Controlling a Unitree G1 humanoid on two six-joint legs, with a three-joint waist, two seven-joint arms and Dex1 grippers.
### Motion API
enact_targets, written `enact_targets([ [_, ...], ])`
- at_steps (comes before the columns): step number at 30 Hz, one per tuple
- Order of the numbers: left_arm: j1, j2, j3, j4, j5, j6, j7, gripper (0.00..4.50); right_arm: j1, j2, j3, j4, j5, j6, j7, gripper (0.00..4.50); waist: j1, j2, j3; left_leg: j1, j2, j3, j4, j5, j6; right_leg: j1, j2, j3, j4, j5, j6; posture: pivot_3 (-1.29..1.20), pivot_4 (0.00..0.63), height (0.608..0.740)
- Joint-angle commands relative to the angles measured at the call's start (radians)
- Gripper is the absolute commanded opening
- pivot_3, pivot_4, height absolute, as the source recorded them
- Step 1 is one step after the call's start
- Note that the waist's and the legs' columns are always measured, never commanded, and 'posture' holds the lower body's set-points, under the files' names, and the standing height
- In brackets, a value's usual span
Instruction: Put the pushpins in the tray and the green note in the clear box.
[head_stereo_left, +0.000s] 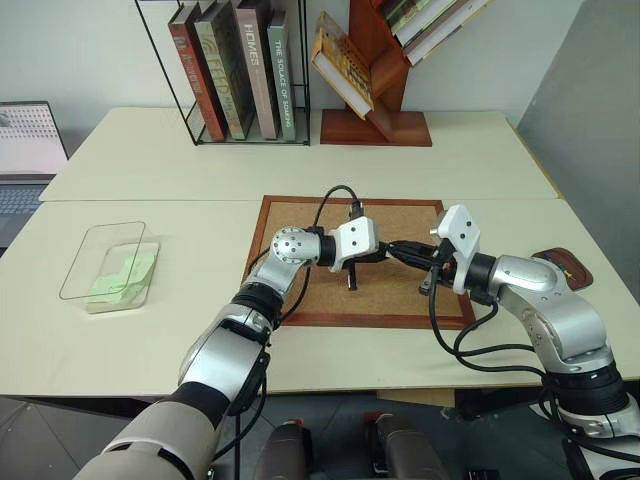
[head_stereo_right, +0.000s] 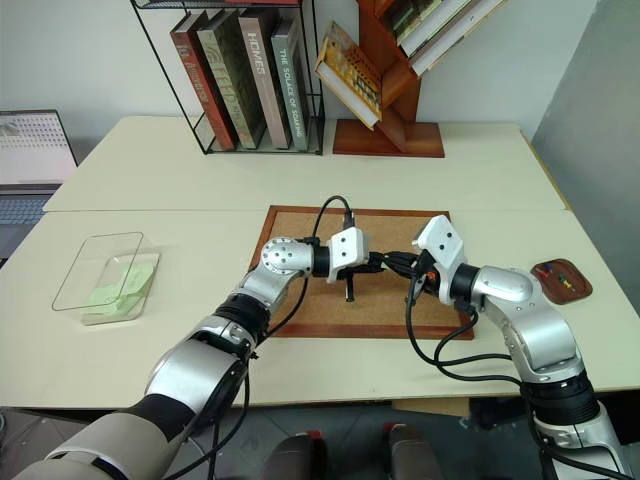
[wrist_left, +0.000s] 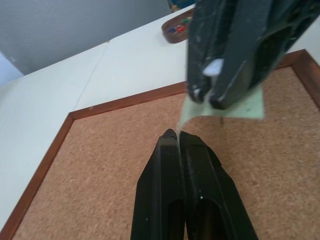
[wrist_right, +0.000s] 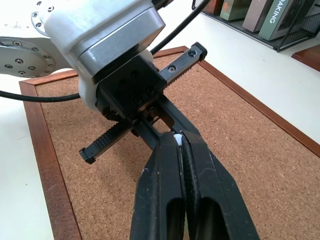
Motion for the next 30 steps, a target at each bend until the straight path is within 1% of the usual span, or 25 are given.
enact_targets([
  [1, -0.015, 0.002, 0.028, -0.017, -0.027, -0.009, -0.038, 0.03, -0.016, -0.002, -0.036, -0.044, 0.024, 0.007, -0.014, 0.00, 0.000, 0.000, 0.000, 0.000, 0.000, 0.000, 0.000, 0.000, 0.000, 0.000, 0.000, 0.000, 0.000, 0.000, 0.000, 0.00, 0.150, 0.740],
  [5, -0.002, 0.001, 0.034, -0.027, -0.030, -0.001, -0.060, 0.03, -0.014, 0.003, -0.046, -0.049, 0.038, 0.016, -0.025, 0.00, 0.000, 0.000, 0.000, 0.000, 0.000, 0.000, 0.000, 0.000, 0.000, 0.000, 0.000, 0.000, 0.000, 0.000, 0.000, 0.00, 0.150, 0.740],
  [9, 0.016, 0.002, 0.044, -0.031, -0.028, 0.002, -0.057, 0.03, -0.025, 0.010, -0.088, -0.058, 0.082, 0.053, -0.045, 0.00, 0.000, 0.000, 0.000, 0.000, 0.000, 0.000, 0.000, 0.000, 0.000, 0.000, 0.000, 0.000, 0.000, 0.000, 0.000, 0.00, 0.150, 0.740],
  [21, 0.062, 0.021, 0.041, -0.061, -0.004, -0.005, -0.020, 0.03, -0.021, -0.026, -0.219, -0.058, 0.148, 0.111, -0.094, 0.00, 0.000, 0.000, 0.000, 0.000, 0.000, 0.000, 0.000, 0.000, 0.000, 0.000, 0.000, 0.000, 0.001, 0.000, 0.000, 0.00, 0.150, 0.740],
  [26, 0.114, 0.059, 0.048, -0.158, -0.007, 0.014, -0.014, 0.03, 0.044, -0.093, -0.330, -0.036, 0.135, 0.107, -0.121, 0.00, 0.000, 0.000, 0.000, 0.000, 0.000, 0.000, 0.000, 0.000, 0.000, 0.000, 0.000, 0.000, 0.000, 0.000, 0.000, 0.00, 0.150, 0.740],
  [30, 0.175, 0.096, 0.048, -0.276, -0.013, 0.048, -0.006, 0.03, 0.107, -0.145, -0.415, 0.030, 0.070, 0.073, -0.184, 0.00, 0.001, 0.000, 0.000, 0.000, 0.001, -0.001, 0.000, 0.000, 0.000, 0.000, 0.000, 0.001, 0.000, 0.000, 0.000, 0.00, 0.150, 0.740],
])
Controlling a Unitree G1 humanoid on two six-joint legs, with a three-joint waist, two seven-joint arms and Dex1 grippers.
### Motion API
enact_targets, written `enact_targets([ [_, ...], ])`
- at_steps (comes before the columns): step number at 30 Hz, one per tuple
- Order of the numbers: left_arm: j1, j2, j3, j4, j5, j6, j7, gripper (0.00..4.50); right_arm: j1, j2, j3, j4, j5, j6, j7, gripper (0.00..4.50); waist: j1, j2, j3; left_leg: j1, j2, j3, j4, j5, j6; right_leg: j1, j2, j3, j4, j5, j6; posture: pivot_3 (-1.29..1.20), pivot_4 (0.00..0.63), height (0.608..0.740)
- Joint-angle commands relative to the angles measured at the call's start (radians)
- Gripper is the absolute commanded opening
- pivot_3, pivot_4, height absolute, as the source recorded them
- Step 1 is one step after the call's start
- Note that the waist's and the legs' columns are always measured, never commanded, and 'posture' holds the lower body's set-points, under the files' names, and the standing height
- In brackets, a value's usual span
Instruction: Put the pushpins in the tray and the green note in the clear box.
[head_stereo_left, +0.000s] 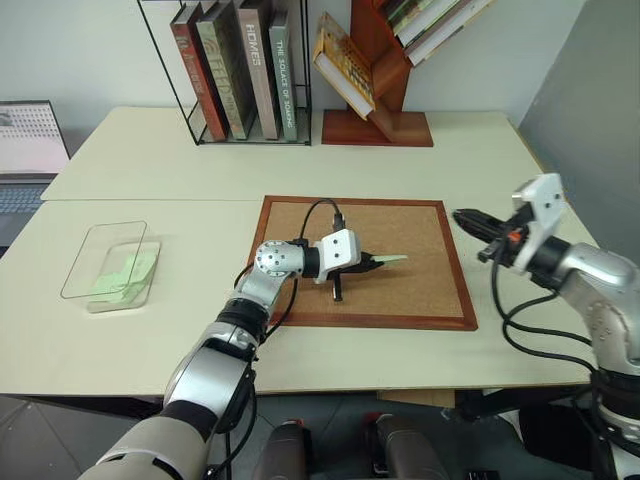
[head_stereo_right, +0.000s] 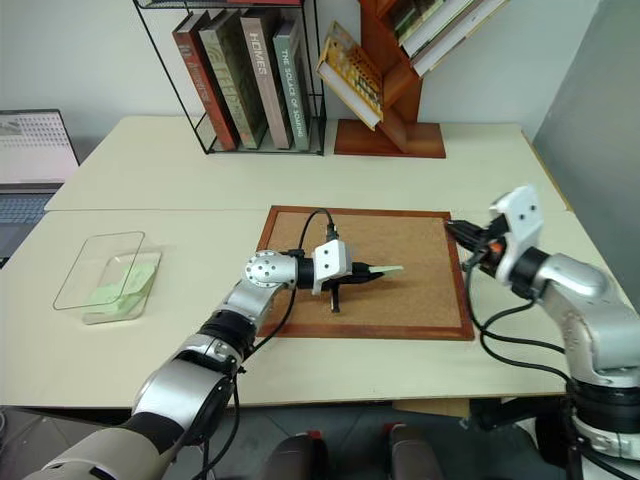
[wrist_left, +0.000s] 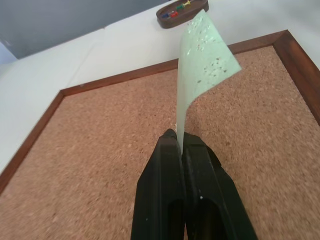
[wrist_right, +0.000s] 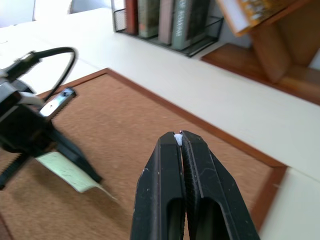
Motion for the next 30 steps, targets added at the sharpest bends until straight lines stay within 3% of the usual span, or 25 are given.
enact_targets([
  [1, 0.048, 0.027, 0.010, -0.152, -0.017, 0.037, 0.018, 0.03, 0.048, -0.056, -0.101, 0.063, -0.083, -0.050, -0.078, 0.00, 0.000, 0.000, 0.000, 0.000, 0.000, 0.000, 0.000, 0.000, 0.000, 0.000, 0.000, 0.000, 0.000, 0.000, 0.000, 0.00, 0.150, 0.740],
  [6, 0.112, 0.044, 0.002, -0.277, -0.017, 0.093, 0.035, 0.03, 0.125, -0.119, -0.128, 0.205, -0.205, -0.084, -0.163, 0.00, 0.001, 0.000, 0.000, 0.001, -0.001, 0.001, 0.001, 0.000, 0.000, 0.001, -0.001, 0.000, 0.001, 0.000, 0.000, 0.00, 0.150, 0.740],
  [18, 0.145, 0.050, -0.016, -0.351, -0.006, 0.149, 0.065, 0.03, 0.113, -0.094, -0.059, 0.531, -0.336, -0.275, -0.224, 0.00, -0.005, 0.001, -0.001, 0.005, 0.000, 0.003, 0.000, 0.000, 0.000, 0.002, 0.001, 0.002, 0.003, 0.000, 0.000, 0.00, 0.150, 0.740],
  [30, 0.148, 0.057, -0.022, -0.353, -0.006, 0.154, 0.080, 0.00, 0.054, -0.087, -0.038, 0.630, -0.367, -0.340, -0.254, 2.64, -0.004, 0.001, -0.001, 0.005, 0.000, 0.003, 0.000, 0.000, 0.000, 0.002, 0.001, 0.003, 0.002, 0.000, 0.000, 0.00, 0.150, 0.740],
])
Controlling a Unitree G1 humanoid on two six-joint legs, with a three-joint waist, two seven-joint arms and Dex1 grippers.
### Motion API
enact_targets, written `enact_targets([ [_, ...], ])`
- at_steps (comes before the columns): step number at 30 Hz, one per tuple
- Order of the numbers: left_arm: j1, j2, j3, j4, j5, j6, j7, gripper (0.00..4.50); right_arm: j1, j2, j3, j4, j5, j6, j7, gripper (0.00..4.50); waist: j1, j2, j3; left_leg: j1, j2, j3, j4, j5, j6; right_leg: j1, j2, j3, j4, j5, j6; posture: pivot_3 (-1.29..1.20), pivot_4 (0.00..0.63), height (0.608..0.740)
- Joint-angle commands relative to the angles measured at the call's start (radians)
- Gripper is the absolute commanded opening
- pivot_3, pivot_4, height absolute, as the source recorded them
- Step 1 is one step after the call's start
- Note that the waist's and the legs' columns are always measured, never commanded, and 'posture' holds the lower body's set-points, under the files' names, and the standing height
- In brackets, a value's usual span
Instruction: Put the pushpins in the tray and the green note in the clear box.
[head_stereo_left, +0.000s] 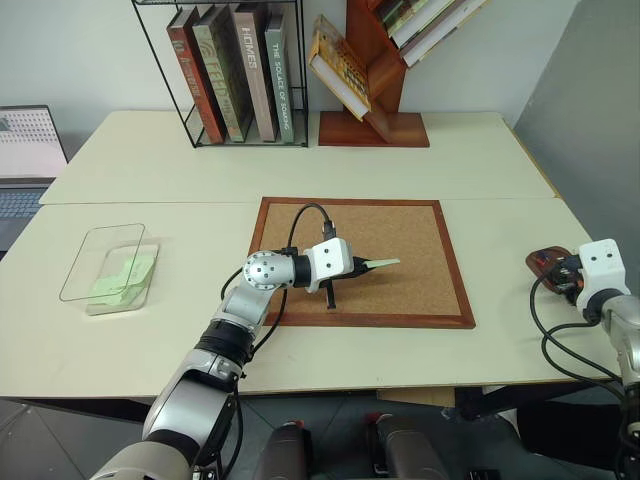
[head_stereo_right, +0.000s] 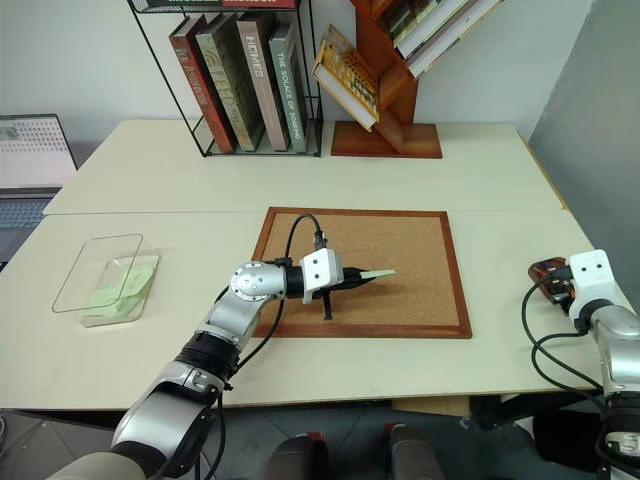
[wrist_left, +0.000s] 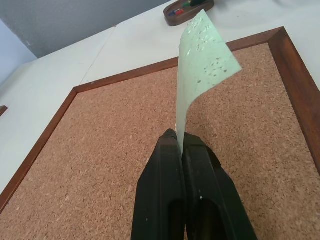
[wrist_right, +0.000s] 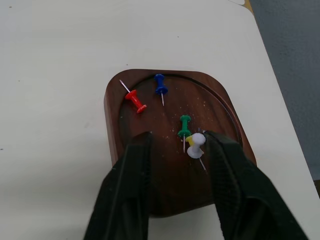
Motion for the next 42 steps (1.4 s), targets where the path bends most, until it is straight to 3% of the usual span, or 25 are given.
enact_targets([
  [1, 0.000, 0.005, -0.001, -0.043, -0.006, -0.002, 0.013, 0.00, -0.019, -0.007, -0.014, -0.014, -0.007, -0.021, -0.014, 2.77, 0.000, 0.000, 0.000, 0.000, 0.000, 0.000, 0.000, 0.000, 0.000, 0.000, 0.000, 0.000, 0.000, 0.000, 0.000, 0.00, 0.150, 0.740],
  [3, 0.000, 0.005, -0.001, -0.043, -0.005, -0.001, 0.014, 0.00, -0.018, -0.010, -0.027, -0.039, 0.008, -0.012, -0.008, 3.13, 0.000, 0.000, 0.000, 0.000, 0.000, 0.000, 0.000, 0.000, 0.000, 0.000, 0.000, 0.000, 0.000, 0.000, 0.000, 0.00, 0.150, 0.740],
  [10, -0.013, 0.000, 0.018, -0.050, -0.027, 0.026, 0.021, 0.00, -0.009, -0.029, -0.081, -0.149, 0.066, 0.008, 0.029, 3.13, 0.000, 0.000, 0.000, 0.000, 0.000, 0.000, 0.000, 0.000, 0.000, 0.000, 0.000, 0.000, 0.000, 0.000, 0.000, 0.00, 0.150, 0.740],
  [14, -0.011, 0.016, 0.074, -0.135, -0.085, 0.121, 0.040, 0.00, 0.016, -0.004, -0.102, -0.316, 0.153, -0.028, 0.112, 3.13, -0.001, 0.000, 0.000, 0.000, 0.000, 0.000, 0.000, 0.000, 0.000, 0.000, 0.000, 0.000, 0.000, 0.000, 0.000, 0.00, 0.150, 0.740],
  [19, 0.062, 0.125, 0.204, -0.358, -0.147, 0.336, 0.125, 0.00, 0.040, 0.037, 0.030, -0.594, 0.287, -0.040, 0.295, 3.13, -0.009, 0.000, 0.000, 0.001, 0.004, -0.002, 0.000, 0.000, 0.000, 0.000, 0.003, 0.000, 0.001, 0.000, 0.000, 0.00, 0.150, 0.740],
  [24, 0.199, 0.286, 0.320, -0.556, -0.198, 0.530, 0.134, 0.00, -0.053, 0.072, 0.174, -0.672, 0.335, 0.021, 0.363, 3.13, -0.009, 0.000, 0.001, 0.002, 0.005, -0.001, 0.000, 0.000, 0.000, 0.000, 0.004, 0.000, 0.003, 0.000, 0.000, 0.00, 0.150, 0.740],
  [27, 0.254, 0.362, 0.457, -0.605, -0.226, 0.667, 0.218, 0.00, -0.154, 0.120, 0.295, -0.678, 0.358, 0.080, 0.413, 3.13, -0.005, -0.001, 0.002, 0.002, 0.005, -0.001, 0.001, 0.000, 0.000, 0.000, 0.002, -0.001, 0.003, 0.000, 0.000, 0.00, 0.150, 0.740],
  [33, 0.287, 0.431, 0.645, -0.557, -0.212, 0.841, 0.419, 0.00, -0.293, 0.214, 0.433, -0.619, 0.359, 0.131, 0.465, 3.13, 0.006, -0.003, 0.002, 0.002, 0.005, -0.003, 0.001, 0.000, 0.000, -0.001, 0.001, -0.003, 0.003, -0.001, -0.001, 0.00, 0.150, 0.740],
  [42, 0.304, 0.463, 0.777, -0.448, -0.206, 1.005, 0.613, 0.00, -0.316, 0.254, 0.495, -0.583, 0.306, 0.099, 0.486, 3.13, 0.013, -0.006, 0.003, 0.000, 0.001, -0.001, 0.000, 0.000, 0.000, -0.001, -0.010, -0.004, 0.000, -0.001, -0.002, 0.00, 0.150, 0.740],
])
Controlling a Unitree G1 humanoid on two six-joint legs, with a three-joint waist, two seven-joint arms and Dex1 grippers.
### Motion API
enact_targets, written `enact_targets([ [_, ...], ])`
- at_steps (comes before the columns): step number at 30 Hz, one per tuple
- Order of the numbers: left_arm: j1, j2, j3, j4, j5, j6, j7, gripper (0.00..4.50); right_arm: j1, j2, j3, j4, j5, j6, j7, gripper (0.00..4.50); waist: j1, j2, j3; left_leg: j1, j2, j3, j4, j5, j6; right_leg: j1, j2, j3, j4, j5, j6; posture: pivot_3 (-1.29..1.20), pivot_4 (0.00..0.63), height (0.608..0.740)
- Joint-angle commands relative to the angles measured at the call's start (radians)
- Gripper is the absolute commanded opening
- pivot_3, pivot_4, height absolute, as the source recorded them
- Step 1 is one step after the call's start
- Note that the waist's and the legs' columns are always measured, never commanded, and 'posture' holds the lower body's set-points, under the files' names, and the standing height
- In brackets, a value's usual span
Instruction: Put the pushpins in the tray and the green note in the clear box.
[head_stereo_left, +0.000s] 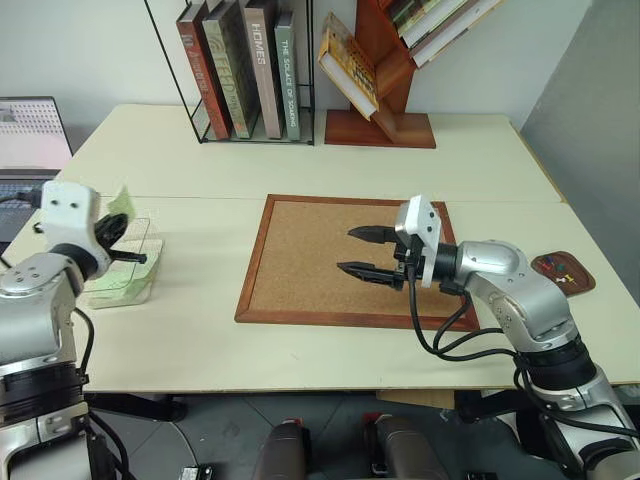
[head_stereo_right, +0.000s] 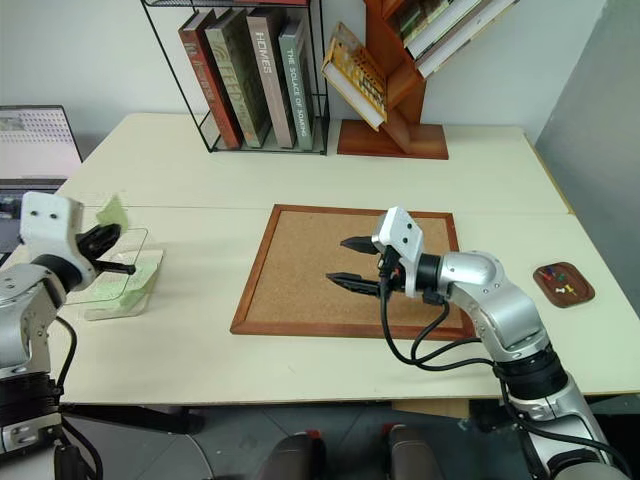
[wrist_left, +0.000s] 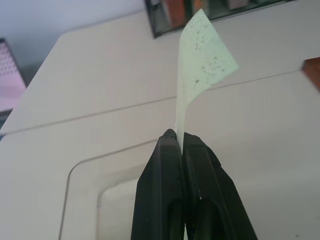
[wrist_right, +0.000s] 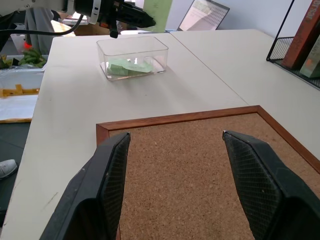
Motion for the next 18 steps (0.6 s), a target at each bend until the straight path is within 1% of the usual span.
enact_targets([
  [1, 0.001, 0.013, 0.056, -0.002, -0.008, 0.049, 0.068, 0.00, -0.016, 0.007, -0.003, -0.025, -0.010, -0.026, 0.013, 3.13, 0.000, 0.000, 0.000, 0.000, 0.000, 0.000, 0.000, 0.000, 0.000, 0.000, -0.001, 0.000, 0.000, 0.000, 0.000, 0.00, 0.150, 0.740],
  [7, 0.012, -0.030, 0.082, -0.045, -0.025, 0.143, 0.164, 0.00, -0.015, 0.019, -0.006, -0.026, -0.024, -0.024, 0.018, 3.13, 0.000, -0.001, 0.000, 0.001, 0.001, -0.001, 0.000, 0.000, 0.000, 0.000, -0.001, -0.001, 0.002, 0.000, 0.000, 0.00, 0.150, 0.740],
  [10, 0.011, -0.067, 0.123, -0.068, -0.054, 0.197, 0.215, 0.00, -0.019, 0.024, -0.006, -0.026, -0.029, -0.022, 0.019, 3.13, -0.001, -0.001, -0.001, 0.001, 0.001, 0.000, 0.000, 0.000, 0.000, 0.000, -0.001, -0.001, 0.002, 0.000, 0.000, 0.00, 0.150, 0.740],
  [11, 0.012, -0.080, 0.135, -0.078, -0.064, 0.210, 0.228, 0.40, -0.021, 0.027, -0.008, -0.024, -0.030, -0.022, 0.018, 3.14, -0.001, -0.002, -0.001, 0.001, 0.001, 0.000, 0.000, 0.000, 0.000, 0.000, -0.001, -0.001, 0.002, 0.000, -0.001, 0.00, 0.150, 0.740],
  [13, 0.014, -0.096, 0.147, -0.095, -0.079, 0.231, 0.244, 0.74, -0.025, 0.031, -0.011, -0.022, -0.030, -0.021, 0.015, 3.14, -0.002, -0.002, -0.001, 0.001, 0.001, 0.000, 0.000, 0.000, 0.000, 0.000, -0.001, -0.001, 0.002, 0.000, -0.001, 0.00, 0.150, 0.740],
  [14, 0.014, -0.103, 0.152, -0.103, -0.086, 0.240, 0.251, 0.82, -0.026, 0.032, -0.012, -0.021, -0.030, -0.021, 0.014, 3.14, -0.002, -0.002, -0.001, 0.001, 0.001, 0.000, 0.000, 0.000, 0.000, 0.000, -0.001, -0.001, 0.002, 0.000, -0.001, 0.00, 0.150, 0.740],
  [18, 0.018, -0.116, 0.152, -0.128, -0.098, 0.256, 0.272, 1.69, -0.035, 0.037, -0.010, -0.015, -0.032, -0.021, 0.017, 3.14, -0.001, -0.002, -0.001, 0.001, 0.000, 0.000, 0.000, 0.000, 0.000, 0.000, -0.002, -0.001, 0.002, 0.000, -0.001, 0.00, 0.150, 0.740],
])
